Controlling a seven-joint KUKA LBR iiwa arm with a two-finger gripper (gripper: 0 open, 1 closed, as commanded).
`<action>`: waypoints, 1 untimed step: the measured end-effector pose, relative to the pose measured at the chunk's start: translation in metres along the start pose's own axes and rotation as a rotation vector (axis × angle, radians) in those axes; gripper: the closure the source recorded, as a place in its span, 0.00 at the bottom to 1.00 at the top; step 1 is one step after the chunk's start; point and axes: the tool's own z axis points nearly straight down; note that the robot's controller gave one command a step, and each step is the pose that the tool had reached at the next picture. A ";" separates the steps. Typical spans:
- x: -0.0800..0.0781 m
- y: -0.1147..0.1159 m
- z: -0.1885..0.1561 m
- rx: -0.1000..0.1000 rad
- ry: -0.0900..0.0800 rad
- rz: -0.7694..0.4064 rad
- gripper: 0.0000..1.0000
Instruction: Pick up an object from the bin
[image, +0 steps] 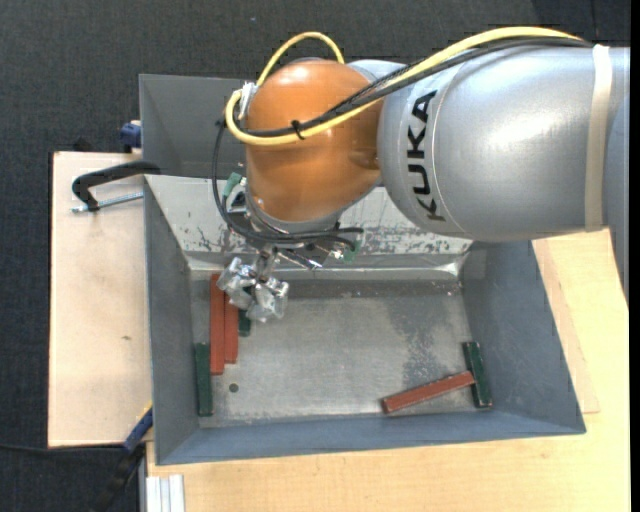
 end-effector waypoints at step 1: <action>0.009 0.022 0.061 -0.007 0.013 0.375 0.00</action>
Offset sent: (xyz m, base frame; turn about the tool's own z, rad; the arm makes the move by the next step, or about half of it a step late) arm 0.0000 0.0000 0.0000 0.0000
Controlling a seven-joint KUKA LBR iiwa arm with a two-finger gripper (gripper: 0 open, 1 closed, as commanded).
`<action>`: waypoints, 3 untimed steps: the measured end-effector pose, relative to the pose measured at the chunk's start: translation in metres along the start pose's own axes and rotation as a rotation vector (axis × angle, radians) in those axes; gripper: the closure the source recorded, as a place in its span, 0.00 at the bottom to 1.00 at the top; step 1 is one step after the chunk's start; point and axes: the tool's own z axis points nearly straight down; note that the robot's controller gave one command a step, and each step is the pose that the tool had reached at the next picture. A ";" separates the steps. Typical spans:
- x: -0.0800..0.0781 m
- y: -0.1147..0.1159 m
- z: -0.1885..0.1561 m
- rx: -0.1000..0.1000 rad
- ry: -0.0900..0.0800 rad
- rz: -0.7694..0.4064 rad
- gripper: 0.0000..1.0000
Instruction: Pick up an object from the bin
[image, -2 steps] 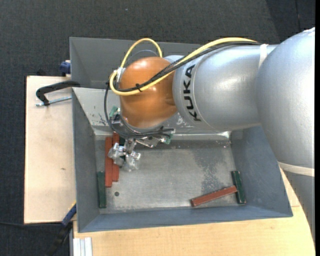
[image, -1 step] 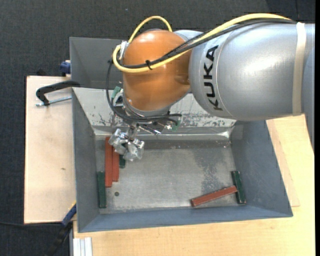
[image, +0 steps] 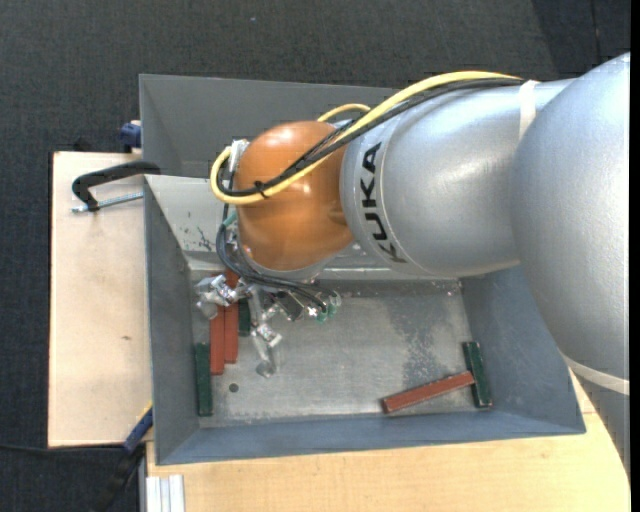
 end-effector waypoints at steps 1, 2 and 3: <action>-0.008 -0.007 0.010 0.003 -0.008 -0.060 0.00; -0.036 -0.045 0.086 0.002 -0.004 -0.327 1.00; -0.036 -0.045 0.086 0.002 -0.004 -0.327 1.00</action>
Offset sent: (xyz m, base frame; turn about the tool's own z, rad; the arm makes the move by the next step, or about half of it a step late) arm 0.0559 -0.0129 -0.0876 -0.3288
